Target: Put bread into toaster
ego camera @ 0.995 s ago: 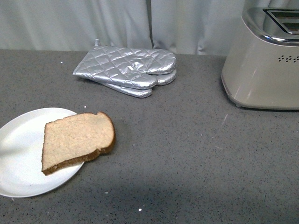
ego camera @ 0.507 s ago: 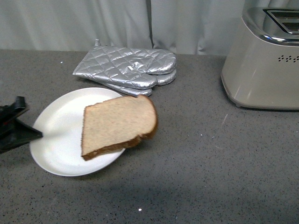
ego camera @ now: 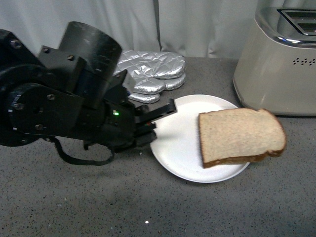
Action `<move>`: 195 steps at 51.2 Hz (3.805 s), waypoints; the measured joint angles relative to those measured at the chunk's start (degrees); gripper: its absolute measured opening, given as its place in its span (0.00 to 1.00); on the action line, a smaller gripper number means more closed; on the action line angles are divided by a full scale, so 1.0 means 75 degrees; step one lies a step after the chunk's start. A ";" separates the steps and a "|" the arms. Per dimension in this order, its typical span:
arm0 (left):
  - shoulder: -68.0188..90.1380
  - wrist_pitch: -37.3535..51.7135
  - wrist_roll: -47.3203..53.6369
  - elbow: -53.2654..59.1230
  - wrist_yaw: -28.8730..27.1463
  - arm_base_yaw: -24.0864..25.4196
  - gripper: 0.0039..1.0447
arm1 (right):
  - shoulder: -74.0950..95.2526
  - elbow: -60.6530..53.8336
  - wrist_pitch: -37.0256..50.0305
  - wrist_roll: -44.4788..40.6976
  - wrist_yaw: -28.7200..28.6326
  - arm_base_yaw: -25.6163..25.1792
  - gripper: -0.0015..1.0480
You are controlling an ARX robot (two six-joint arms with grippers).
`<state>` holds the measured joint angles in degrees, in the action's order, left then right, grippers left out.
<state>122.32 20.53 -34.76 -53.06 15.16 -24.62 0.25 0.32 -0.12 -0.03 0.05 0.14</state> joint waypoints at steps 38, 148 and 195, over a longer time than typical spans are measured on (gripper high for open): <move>-0.3366 0.1489 0.0790 0.4001 0.0595 0.4153 0.89 | 0.0000 0.0000 0.0000 0.0000 0.0006 0.0000 0.91; -1.6288 -0.2739 0.4590 0.7000 -0.2005 0.3308 0.94 | 1.2345 0.0545 0.6417 0.5747 0.1355 0.0589 0.91; -1.6288 -0.2739 0.4590 0.7000 -0.2008 0.3308 0.94 | 1.5615 0.2247 0.7732 0.7443 0.1393 0.1358 0.91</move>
<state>0.16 -0.01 -0.34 -0.56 0.10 0.19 117.36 17.17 57.87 55.79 10.50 10.33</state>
